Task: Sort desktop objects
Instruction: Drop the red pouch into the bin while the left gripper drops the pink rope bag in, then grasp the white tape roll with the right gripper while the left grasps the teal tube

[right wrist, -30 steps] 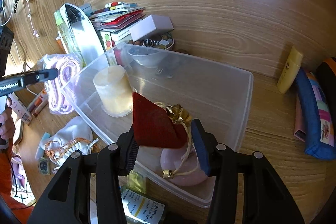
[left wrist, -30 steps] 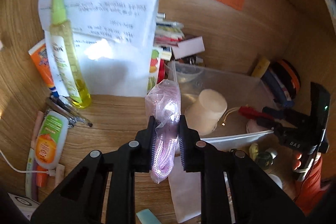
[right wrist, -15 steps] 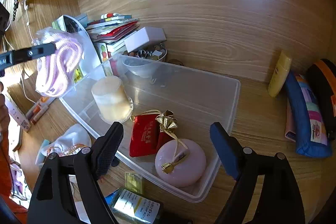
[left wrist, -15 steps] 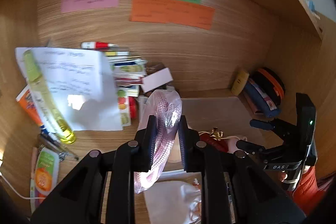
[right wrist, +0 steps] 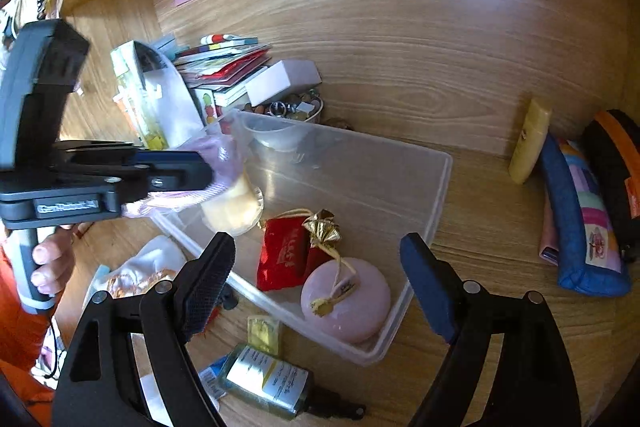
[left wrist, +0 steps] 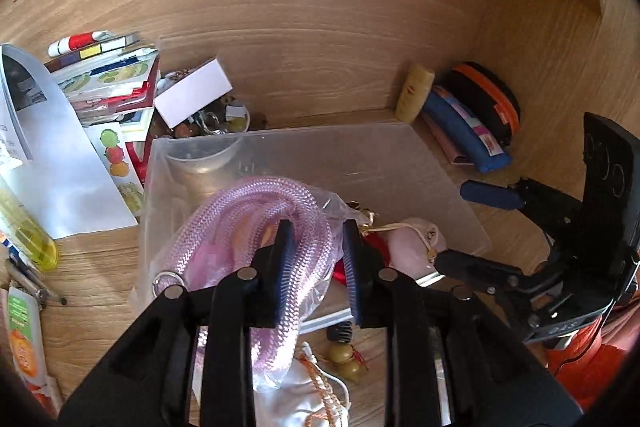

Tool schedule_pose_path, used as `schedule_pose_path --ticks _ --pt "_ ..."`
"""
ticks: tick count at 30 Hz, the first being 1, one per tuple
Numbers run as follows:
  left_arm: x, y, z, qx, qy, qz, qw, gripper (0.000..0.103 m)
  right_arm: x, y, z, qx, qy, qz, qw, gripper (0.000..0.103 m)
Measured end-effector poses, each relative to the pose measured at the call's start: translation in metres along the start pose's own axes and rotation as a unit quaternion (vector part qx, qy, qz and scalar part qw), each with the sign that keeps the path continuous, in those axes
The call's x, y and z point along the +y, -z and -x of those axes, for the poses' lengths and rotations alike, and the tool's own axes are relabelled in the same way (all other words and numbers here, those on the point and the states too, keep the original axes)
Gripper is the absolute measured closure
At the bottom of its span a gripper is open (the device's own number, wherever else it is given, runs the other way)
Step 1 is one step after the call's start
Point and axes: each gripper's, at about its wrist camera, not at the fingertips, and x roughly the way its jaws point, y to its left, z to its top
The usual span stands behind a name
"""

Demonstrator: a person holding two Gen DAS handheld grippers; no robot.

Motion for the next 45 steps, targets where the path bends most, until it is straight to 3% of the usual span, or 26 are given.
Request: schedule_pose_path --ticks 3,7,19,36,43,45 --pt "0.0 0.003 0.016 -0.012 0.011 0.001 0.9999 0.062 0.003 0.006 0.01 0.0 -0.001 0.004 1.0 0.02" --pt "0.0 0.011 0.043 -0.044 -0.002 -0.005 0.999 0.036 0.003 0.016 0.02 0.002 0.003 -0.001 1.0 0.02" --pt "0.017 0.065 0.09 -0.054 -0.052 -0.005 0.9971 0.013 0.028 0.048 0.05 -0.005 0.004 -0.014 1.0 0.02" --pt "0.055 0.158 0.101 -0.002 -0.092 0.035 0.9952 0.012 0.089 0.096 0.047 0.014 -0.014 -0.009 1.0 0.018" --pt "0.075 0.175 0.085 0.016 -0.125 0.068 0.9897 0.013 0.105 0.11 0.035 0.008 0.022 0.009 1.0 0.018" --pt "0.078 0.177 0.082 0.019 -0.116 0.08 0.9898 0.022 0.107 0.112 0.033 0.003 0.03 0.012 0.999 0.019"
